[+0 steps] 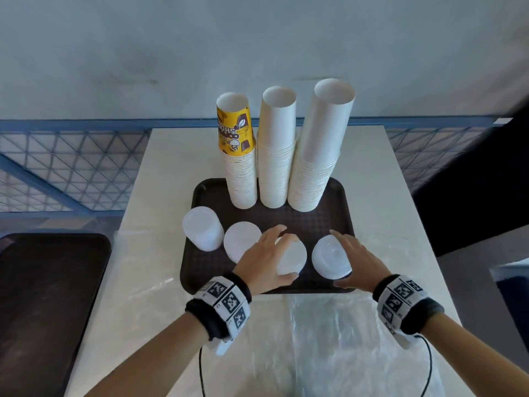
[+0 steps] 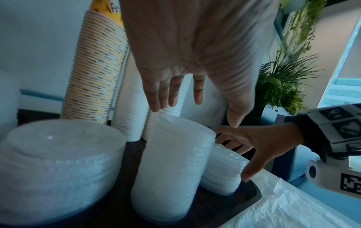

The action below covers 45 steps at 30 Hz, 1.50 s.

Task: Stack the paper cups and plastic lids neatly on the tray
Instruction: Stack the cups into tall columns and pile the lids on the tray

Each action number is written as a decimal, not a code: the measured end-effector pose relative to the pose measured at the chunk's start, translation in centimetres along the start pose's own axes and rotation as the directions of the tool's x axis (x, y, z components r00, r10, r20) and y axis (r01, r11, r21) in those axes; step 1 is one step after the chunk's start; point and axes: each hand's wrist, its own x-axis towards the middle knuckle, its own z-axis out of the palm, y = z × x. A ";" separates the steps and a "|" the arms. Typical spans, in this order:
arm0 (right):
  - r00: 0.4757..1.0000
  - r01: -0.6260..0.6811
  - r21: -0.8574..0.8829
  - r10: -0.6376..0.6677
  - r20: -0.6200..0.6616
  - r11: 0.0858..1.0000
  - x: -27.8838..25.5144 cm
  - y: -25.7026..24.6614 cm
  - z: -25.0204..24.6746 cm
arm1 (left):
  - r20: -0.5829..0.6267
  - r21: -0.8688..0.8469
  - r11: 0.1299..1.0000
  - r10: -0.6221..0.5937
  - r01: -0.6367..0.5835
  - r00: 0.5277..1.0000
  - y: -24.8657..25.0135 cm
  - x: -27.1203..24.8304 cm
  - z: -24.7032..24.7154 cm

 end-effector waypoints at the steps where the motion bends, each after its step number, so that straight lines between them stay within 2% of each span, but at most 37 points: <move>1: 1.000 -0.005 -0.008 0.005 -0.003 1.000 0.1 0.0 0.1 | 0.013 0.008 1.000 -0.018 0.017 1.000 0.3 0.4 0.6; 7: 0.999 -0.021 0.026 0.022 -0.042 0.999 1.8 -0.8 0.0 | -0.011 0.058 0.997 -0.045 0.045 0.999 0.0 1.5 3.1; 17: 0.993 0.114 0.005 -0.114 -0.027 0.993 7.4 -4.2 -1.1 | -0.125 0.003 0.971 -0.236 0.238 0.964 0.6 0.4 5.3; 19: 0.992 0.125 -0.011 -0.125 -0.012 0.992 8.1 -4.6 -1.1 | -0.177 -0.013 0.973 -0.230 0.231 0.957 0.8 0.3 5.9; 24: 0.991 0.132 0.002 -0.132 0.004 0.991 8.7 -4.7 -0.9 | -0.274 -0.003 0.991 -0.127 0.131 0.953 0.3 -0.2 5.8; 27: 0.991 0.131 0.022 -0.131 0.001 0.991 8.4 -4.3 -0.7 | -0.355 -0.099 0.979 -0.203 0.179 0.912 -0.9 -1.0 4.4; 29: 0.990 0.140 0.021 -0.140 -0.012 0.990 8.1 -4.0 -0.6 | -0.420 -0.081 0.976 -0.219 0.204 0.881 -2.4 -1.8 3.8; 32: 0.987 0.154 0.017 -0.153 -0.041 0.988 7.5 -3.4 -0.4 | -0.358 0.106 0.966 -0.184 0.235 0.916 -4.8 -2.3 3.8; 36: 0.986 0.156 -0.007 -0.156 -0.063 0.988 6.9 -3.3 0.3 | -0.262 0.384 0.898 -0.115 0.213 0.958 -7.6 -2.0 4.9; 40: 0.985 0.139 -0.011 -0.139 -0.097 0.990 6.9 -3.5 1.0 | -0.224 0.494 0.845 -0.102 0.203 0.969 -9.0 -0.9 5.3; 45: 0.980 0.142 -0.009 -0.142 -0.138 0.990 7.1 -3.7 1.3 | -0.191 0.510 0.837 -0.114 0.197 0.975 -9.1 0.5 5.3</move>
